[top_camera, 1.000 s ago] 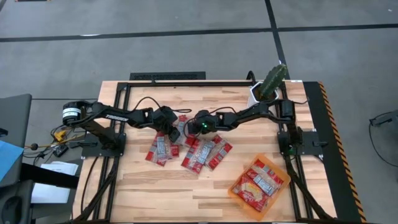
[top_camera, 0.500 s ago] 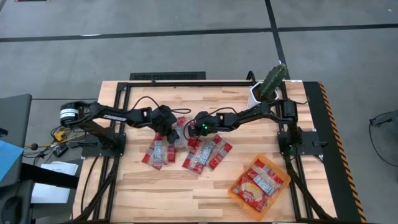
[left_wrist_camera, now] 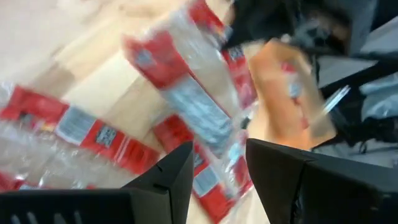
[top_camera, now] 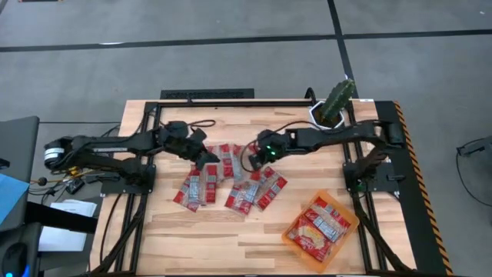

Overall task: Sort popcorn bags into baskets
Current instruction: Put the red popcorn bag into the orange bin

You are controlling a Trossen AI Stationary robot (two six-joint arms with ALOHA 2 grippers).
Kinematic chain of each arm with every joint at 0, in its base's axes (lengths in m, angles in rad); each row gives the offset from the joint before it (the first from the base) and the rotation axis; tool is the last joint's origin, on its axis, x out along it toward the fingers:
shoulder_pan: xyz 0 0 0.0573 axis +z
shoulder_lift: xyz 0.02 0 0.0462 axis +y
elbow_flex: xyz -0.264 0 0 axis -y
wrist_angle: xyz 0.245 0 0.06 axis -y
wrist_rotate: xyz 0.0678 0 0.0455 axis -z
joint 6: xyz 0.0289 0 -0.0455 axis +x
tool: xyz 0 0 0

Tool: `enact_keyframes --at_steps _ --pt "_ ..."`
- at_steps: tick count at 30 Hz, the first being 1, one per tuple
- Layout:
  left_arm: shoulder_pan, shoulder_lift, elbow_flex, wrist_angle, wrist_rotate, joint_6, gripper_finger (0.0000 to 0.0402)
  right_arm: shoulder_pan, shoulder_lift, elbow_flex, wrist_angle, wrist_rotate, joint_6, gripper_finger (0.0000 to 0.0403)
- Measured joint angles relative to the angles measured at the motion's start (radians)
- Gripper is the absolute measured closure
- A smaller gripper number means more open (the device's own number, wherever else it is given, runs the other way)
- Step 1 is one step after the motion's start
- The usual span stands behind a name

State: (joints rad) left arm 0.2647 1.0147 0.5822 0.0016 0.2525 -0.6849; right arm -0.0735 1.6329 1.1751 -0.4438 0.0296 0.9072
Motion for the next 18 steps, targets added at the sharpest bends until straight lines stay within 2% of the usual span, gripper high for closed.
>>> enact_keyframes --at_steps 6,12,18 --pt "0.0 -0.092 0.0 -0.003 -0.074 -0.012 0.0267 0.156 -0.185 0.0 -0.298 0.025 0.011 0.0398" --pt "0.001 -0.083 0.0 -0.006 -0.104 -0.016 0.0267 0.417 -0.324 0.0 -0.522 0.097 0.238 0.0388" --pt "0.0 -0.078 0.0 -0.011 -0.118 -0.019 0.0267 0.728 -0.345 0.0 -0.607 0.126 0.434 0.0396"
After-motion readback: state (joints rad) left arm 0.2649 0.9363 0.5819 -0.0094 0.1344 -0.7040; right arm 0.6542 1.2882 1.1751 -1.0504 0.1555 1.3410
